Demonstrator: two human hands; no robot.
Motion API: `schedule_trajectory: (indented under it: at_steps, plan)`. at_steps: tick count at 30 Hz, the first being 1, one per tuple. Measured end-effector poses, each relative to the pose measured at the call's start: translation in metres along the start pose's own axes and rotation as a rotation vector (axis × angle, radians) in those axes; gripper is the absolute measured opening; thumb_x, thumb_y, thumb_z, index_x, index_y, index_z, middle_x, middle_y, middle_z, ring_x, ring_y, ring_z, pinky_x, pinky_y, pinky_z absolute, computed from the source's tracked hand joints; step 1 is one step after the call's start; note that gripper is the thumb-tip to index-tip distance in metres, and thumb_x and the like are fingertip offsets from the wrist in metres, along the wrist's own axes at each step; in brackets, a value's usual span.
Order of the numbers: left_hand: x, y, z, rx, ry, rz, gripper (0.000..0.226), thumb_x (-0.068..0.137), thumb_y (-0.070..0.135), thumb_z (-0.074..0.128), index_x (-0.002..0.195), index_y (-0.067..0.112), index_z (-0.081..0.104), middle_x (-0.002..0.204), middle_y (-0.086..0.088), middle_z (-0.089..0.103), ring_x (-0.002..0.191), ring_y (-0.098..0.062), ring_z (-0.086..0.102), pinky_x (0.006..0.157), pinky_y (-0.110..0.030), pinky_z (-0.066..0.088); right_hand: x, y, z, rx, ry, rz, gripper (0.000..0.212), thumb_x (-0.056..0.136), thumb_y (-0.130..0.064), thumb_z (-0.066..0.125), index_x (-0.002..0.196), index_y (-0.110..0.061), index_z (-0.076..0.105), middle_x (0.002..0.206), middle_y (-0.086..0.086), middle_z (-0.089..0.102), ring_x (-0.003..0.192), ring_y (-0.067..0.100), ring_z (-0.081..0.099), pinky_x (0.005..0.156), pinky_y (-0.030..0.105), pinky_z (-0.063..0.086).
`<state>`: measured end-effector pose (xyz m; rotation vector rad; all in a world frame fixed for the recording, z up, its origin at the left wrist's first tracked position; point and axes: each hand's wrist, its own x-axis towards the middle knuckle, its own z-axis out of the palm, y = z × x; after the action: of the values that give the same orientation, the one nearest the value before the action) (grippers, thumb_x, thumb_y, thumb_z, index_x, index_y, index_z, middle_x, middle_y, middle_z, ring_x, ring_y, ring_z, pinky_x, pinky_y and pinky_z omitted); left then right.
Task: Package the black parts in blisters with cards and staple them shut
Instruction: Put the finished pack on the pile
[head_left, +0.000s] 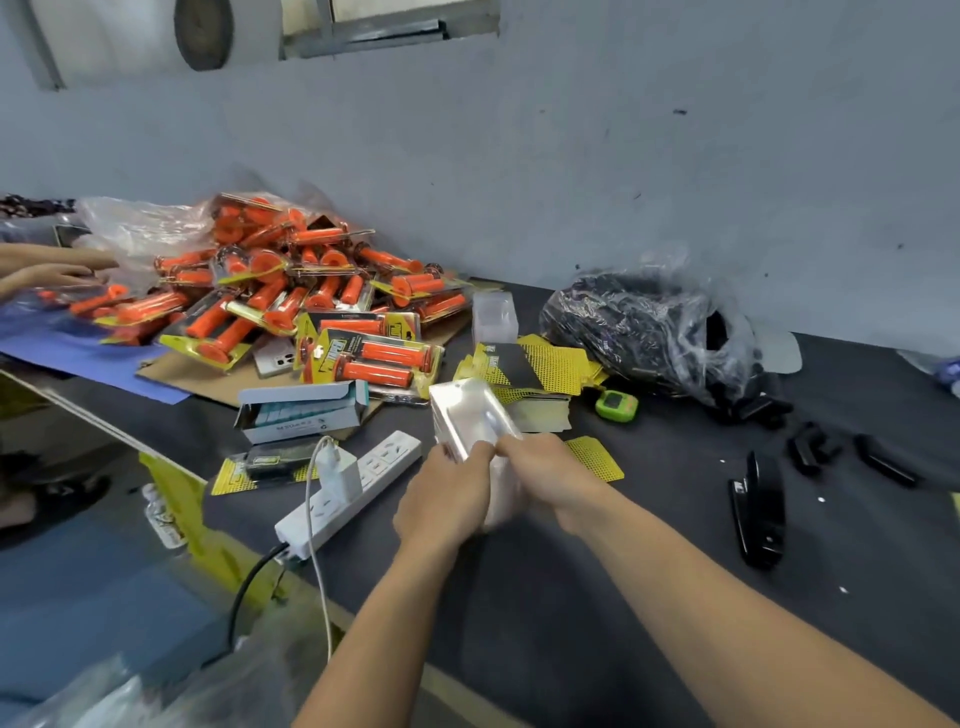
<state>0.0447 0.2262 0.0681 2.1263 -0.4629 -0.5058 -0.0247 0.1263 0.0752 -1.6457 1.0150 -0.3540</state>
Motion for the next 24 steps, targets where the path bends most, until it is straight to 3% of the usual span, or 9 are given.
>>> schedule_trajectory:
  at_steps: [4,8,10,12,16,18,20,24]
  plan:
    - [0.004,-0.008,-0.004,-0.158,-0.115,-0.007,0.068,0.07,0.074,0.041,0.119,0.033,0.066,0.115,0.007,0.068,0.106,-0.019,0.063,0.103,-0.045,0.048,0.007,0.006,0.004,-0.104,0.047,-0.044,0.028,0.089,-0.033,0.06,0.108,-0.015,0.071,0.098,0.003,0.071,0.092,0.023,0.067,0.074,0.036,0.051]
    - [0.012,-0.014,-0.004,-0.221,0.095,0.053,0.042,0.077,0.068,0.054,0.105,0.037,0.057,0.095,0.021,0.061,0.087,0.001,0.055,0.083,-0.036,0.045,0.008,-0.002,0.001,-0.305,0.343,-0.235,0.019,0.078,-0.039,0.075,0.08,-0.022,0.068,0.079,-0.006,0.067,0.077,0.019,0.062,0.059,0.029,0.04]
    - [0.017,-0.011,-0.007,-0.197,0.207,0.109,0.031,0.082,0.056,0.064,0.103,0.033,0.062,0.096,0.017,0.066,0.088,-0.003,0.059,0.081,-0.037,0.049,0.008,-0.006,-0.001,-0.378,0.388,-0.276,0.024,0.078,-0.041,0.079,0.072,-0.022,0.065,0.076,-0.006,0.066,0.078,0.022,0.063,0.063,0.029,0.041]
    - [0.02,-0.005,-0.01,-0.108,0.257,0.143,0.023,0.084,0.048,0.068,0.099,0.031,0.063,0.092,0.014,0.066,0.087,-0.008,0.061,0.079,-0.036,0.051,0.008,-0.008,-0.004,-0.433,0.39,-0.294,0.029,0.08,-0.042,0.08,0.068,-0.02,0.065,0.074,-0.005,0.066,0.079,0.024,0.064,0.067,0.03,0.044]
    - [0.022,0.009,-0.016,0.071,0.287,0.179,0.021,0.086,0.051,0.065,0.08,0.031,0.061,0.075,0.018,0.058,0.079,-0.015,0.056,0.067,-0.031,0.037,0.009,-0.017,-0.013,-0.654,0.358,-0.387,0.042,0.088,-0.039,0.073,0.058,-0.019,0.05,0.074,0.001,0.063,0.079,0.03,0.061,0.068,0.031,0.04]
    - [0.02,0.016,-0.016,0.162,0.341,0.213,0.029,0.088,0.053,0.063,0.07,0.031,0.059,0.069,0.018,0.057,0.076,-0.016,0.054,0.068,-0.031,0.036,0.007,-0.023,-0.015,-0.793,0.347,-0.462,0.04,0.094,-0.04,0.065,0.064,-0.019,0.049,0.077,0.006,0.061,0.082,0.032,0.062,0.068,0.032,0.036]
    - [0.018,0.022,-0.017,0.204,0.389,0.244,0.023,0.089,0.054,0.062,0.077,0.036,0.065,0.076,0.015,0.059,0.078,-0.016,0.054,0.072,-0.031,0.039,0.003,-0.028,-0.015,-0.881,0.336,-0.527,0.035,0.098,-0.041,0.058,0.071,-0.019,0.054,0.083,0.008,0.066,0.084,0.032,0.063,0.067,0.032,0.036]
    - [0.019,0.027,-0.02,0.134,0.395,0.282,0.01,0.089,0.042,0.069,0.087,0.034,0.074,0.086,0.01,0.069,0.084,-0.015,0.062,0.074,-0.031,0.046,0.0,-0.028,-0.022,-0.67,0.275,-0.491,0.049,0.097,-0.036,0.064,0.054,-0.017,0.048,0.061,0.001,0.052,0.07,0.029,0.056,0.064,0.04,0.047]
